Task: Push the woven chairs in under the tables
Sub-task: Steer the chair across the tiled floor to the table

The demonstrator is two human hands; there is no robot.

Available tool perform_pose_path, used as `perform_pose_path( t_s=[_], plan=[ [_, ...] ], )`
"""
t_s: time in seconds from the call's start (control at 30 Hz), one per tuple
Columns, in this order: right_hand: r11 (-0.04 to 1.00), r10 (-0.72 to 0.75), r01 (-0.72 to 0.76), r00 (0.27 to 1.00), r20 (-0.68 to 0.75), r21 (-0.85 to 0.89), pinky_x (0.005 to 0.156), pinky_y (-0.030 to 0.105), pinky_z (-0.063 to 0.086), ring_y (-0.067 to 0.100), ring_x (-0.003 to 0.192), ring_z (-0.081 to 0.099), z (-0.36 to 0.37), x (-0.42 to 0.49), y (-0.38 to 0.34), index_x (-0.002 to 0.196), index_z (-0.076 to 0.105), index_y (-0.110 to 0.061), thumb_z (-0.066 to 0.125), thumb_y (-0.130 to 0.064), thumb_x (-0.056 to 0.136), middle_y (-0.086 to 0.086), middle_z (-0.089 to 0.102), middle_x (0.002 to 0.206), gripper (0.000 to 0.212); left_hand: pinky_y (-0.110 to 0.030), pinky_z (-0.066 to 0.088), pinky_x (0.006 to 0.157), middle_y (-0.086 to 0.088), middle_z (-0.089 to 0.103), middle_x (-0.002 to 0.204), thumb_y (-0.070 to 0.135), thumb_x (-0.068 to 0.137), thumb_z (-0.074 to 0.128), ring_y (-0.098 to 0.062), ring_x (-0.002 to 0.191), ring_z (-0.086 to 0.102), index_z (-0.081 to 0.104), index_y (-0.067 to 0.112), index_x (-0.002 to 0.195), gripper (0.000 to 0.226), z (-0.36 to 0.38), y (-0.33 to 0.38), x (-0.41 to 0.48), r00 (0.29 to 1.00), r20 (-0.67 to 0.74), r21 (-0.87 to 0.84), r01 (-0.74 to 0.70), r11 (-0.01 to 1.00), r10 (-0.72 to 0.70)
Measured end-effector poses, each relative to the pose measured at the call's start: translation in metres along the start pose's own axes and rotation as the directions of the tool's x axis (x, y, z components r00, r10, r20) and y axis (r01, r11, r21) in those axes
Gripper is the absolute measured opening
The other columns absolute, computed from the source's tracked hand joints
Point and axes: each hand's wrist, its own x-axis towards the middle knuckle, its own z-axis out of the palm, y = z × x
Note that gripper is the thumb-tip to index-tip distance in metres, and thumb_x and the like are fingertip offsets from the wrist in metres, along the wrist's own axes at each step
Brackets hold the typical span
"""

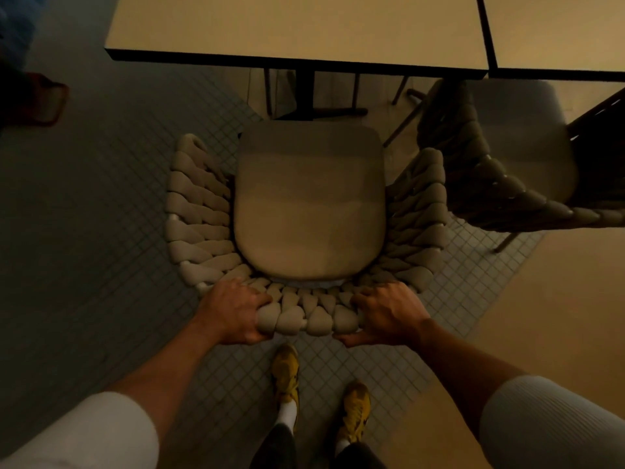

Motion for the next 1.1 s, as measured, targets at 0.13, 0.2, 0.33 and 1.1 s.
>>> perform_pose_path(
  t_s=[0.13,0.2,0.33,1.1],
  plan=[
    [1.0,0.003,-0.003,1.0,0.001,-0.006,0.057,0.027,0.028,0.016,0.058,0.058,-0.007,0.018,0.005,0.08,0.067,-0.03,0.033,-0.107,0.066,-0.011,0.067,0.075,0.085,-0.031,0.046,0.071,0.011,0.076,0.097,0.086,0.066,0.047,-0.02,0.084,0.068,0.07,0.043,0.112,0.067,-0.007,-0.016,0.013,1.0,-0.003,0.009,0.022,1.0,-0.022],
    [1.0,0.004,-0.004,1.0,0.001,-0.014,0.055,0.027,0.026,0.016,0.058,0.058,-0.009,0.027,0.008,0.079,0.066,-0.03,0.033,-0.108,0.066,-0.011,0.066,0.074,0.085,-0.031,0.048,0.071,0.012,0.076,0.099,0.086,0.066,0.046,-0.019,0.085,0.068,0.069,0.044,0.112,0.066,-0.01,-0.023,0.019,1.0,0.002,0.015,0.03,0.999,-0.03],
    [1.0,0.003,-0.003,1.0,-0.008,-0.021,0.052,0.025,0.019,0.014,0.054,0.055,-0.012,0.037,0.013,0.075,0.065,-0.03,0.033,-0.108,0.067,-0.011,0.064,0.07,0.084,-0.032,0.049,0.072,0.013,0.076,0.101,0.088,0.066,0.044,-0.019,0.088,0.067,0.067,0.046,0.117,0.07,-0.012,-0.031,0.027,0.999,0.016,0.018,0.037,0.999,-0.037],
    [0.997,0.057,-0.058,0.998,-0.021,-0.05,0.059,0.026,0.045,0.01,0.063,0.061,-0.03,0.107,0.049,0.08,0.069,-0.032,0.033,-0.108,0.065,-0.014,0.069,0.076,0.085,-0.033,0.052,0.071,0.014,0.075,0.098,0.088,0.065,0.044,-0.016,0.083,0.068,0.068,0.047,0.114,0.069,-0.043,-0.087,0.08,0.997,-0.042,0.031,0.067,0.997,-0.065]
  ],
)
